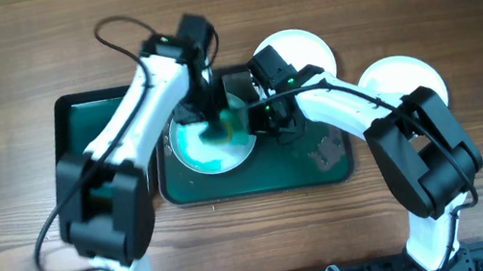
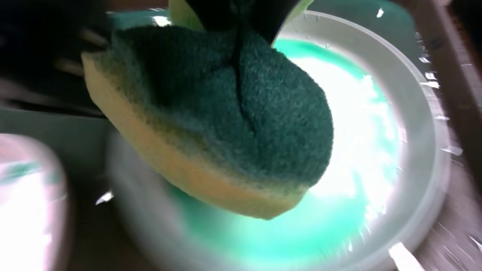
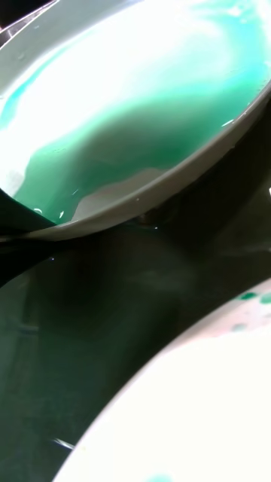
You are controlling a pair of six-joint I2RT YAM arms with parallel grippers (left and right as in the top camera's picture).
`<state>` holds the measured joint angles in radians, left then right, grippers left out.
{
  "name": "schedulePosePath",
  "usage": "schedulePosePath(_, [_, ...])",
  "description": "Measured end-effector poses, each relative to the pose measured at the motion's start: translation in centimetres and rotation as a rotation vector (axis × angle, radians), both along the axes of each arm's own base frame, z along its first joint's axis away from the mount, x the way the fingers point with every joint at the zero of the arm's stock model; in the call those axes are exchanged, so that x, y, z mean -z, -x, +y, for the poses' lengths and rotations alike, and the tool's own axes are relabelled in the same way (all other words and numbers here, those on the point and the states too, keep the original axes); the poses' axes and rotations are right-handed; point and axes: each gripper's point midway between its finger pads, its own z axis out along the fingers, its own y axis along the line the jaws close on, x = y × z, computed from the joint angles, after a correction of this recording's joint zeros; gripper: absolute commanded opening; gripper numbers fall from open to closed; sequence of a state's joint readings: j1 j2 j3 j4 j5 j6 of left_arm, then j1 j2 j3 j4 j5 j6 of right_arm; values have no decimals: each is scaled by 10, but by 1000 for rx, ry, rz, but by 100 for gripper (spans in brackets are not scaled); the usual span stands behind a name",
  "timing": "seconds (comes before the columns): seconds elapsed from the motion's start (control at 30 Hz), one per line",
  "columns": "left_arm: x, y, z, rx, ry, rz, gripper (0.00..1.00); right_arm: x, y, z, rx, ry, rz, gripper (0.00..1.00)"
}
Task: Clean dirty plates on tray and stack at the side
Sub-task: 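Scrub the held plate with the sponge in the left gripper, then lift the scrubbed plate with the right gripper and carry it right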
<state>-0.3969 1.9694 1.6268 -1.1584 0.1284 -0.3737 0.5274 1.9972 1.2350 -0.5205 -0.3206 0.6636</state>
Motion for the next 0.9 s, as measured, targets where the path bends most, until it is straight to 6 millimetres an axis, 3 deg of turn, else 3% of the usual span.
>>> schedulePosePath(0.03, [-21, -10, 2, -10, 20, -62, 4, 0, 0, 0, -6, 0, -3, 4])
schedulePosePath(0.1, [-63, -30, 24, -68, 39, -199, 4, -2, -1, -3, -9, 15, -13, 4])
schedulePosePath(0.17, [-75, -42, 52, -138, 28, -243, 4, -6, -3, -10, -11, 68, -52, 4])
schedulePosePath(0.27, [-74, -50, 79, -200, 2, -249, 4, -40, -2, -17, -56, 192, -200, 4])
schedulePosePath(0.37, [-75, -51, 79, -201, 4, -255, 4, -74, 4, -27, -101, 370, -364, 4])
schedulePosePath(0.53, [-75, -53, 79, -201, 6, -262, 4, -105, 17, -45, -147, 644, -530, 4])
schedulePosePath(0.6, [-75, -53, 79, -201, 6, -263, 4, -138, 18, -57, -144, 820, -687, 4])
schedulePosePath(0.73, [-75, -53, 79, -201, 6, -261, 4, -187, 23, -56, -111, 940, -895, 4])
schedulePosePath(0.9, [-75, -52, 79, -201, 5, -259, 4, -233, 33, -50, -159, 1155, -1100, 4])
